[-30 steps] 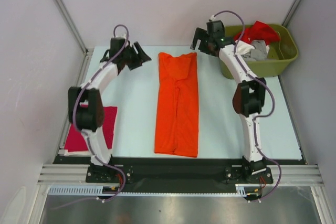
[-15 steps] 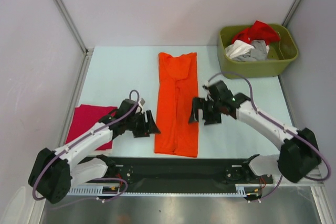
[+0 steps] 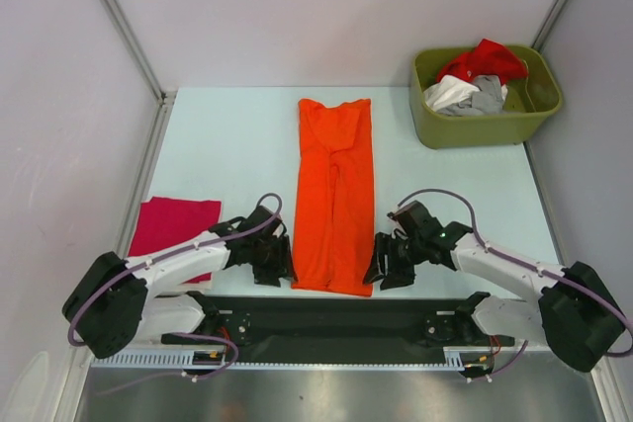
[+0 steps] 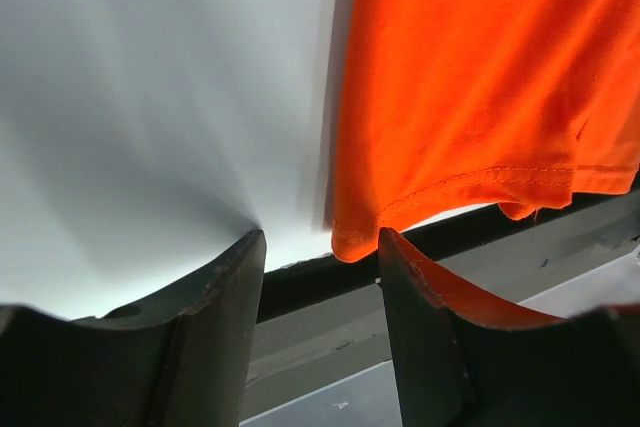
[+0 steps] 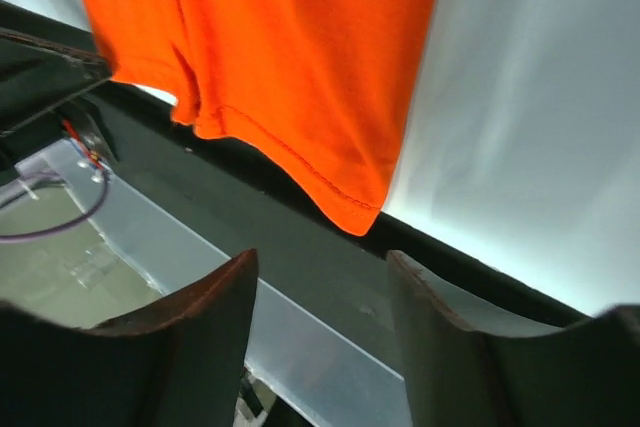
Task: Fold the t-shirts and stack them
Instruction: Fold the tshirt
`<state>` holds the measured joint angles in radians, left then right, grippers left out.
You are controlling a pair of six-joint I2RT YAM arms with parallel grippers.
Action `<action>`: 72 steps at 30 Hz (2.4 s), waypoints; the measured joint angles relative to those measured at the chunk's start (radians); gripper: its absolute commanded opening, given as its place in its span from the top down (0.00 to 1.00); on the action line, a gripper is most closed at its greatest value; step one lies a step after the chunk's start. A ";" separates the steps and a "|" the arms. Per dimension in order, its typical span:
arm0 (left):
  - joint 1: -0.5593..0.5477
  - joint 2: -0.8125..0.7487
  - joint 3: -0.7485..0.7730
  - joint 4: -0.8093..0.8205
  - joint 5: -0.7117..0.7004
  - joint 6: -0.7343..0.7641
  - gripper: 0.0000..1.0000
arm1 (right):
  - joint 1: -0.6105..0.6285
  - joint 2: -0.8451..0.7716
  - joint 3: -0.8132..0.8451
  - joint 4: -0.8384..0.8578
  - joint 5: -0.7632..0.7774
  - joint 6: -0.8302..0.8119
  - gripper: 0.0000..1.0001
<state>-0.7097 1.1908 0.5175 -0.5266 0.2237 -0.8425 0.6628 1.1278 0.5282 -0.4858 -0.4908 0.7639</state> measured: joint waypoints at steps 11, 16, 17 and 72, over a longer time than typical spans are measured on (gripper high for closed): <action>-0.014 0.025 0.013 0.010 -0.010 -0.007 0.39 | 0.047 0.112 0.005 0.017 0.078 0.052 0.47; -0.016 0.035 0.014 0.035 -0.005 -0.014 0.44 | 0.049 0.149 0.007 0.024 0.098 0.053 0.48; -0.017 0.039 0.014 0.040 -0.002 -0.015 0.45 | 0.050 0.159 0.007 0.027 0.100 0.054 0.49; 0.331 0.317 0.419 0.275 0.243 0.030 1.00 | -0.342 0.643 0.764 -0.119 -0.024 -0.229 1.00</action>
<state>-0.3790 1.5078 0.9367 -0.2516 0.4664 -0.8124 0.3206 1.7710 1.2926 -0.6052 -0.5144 0.5350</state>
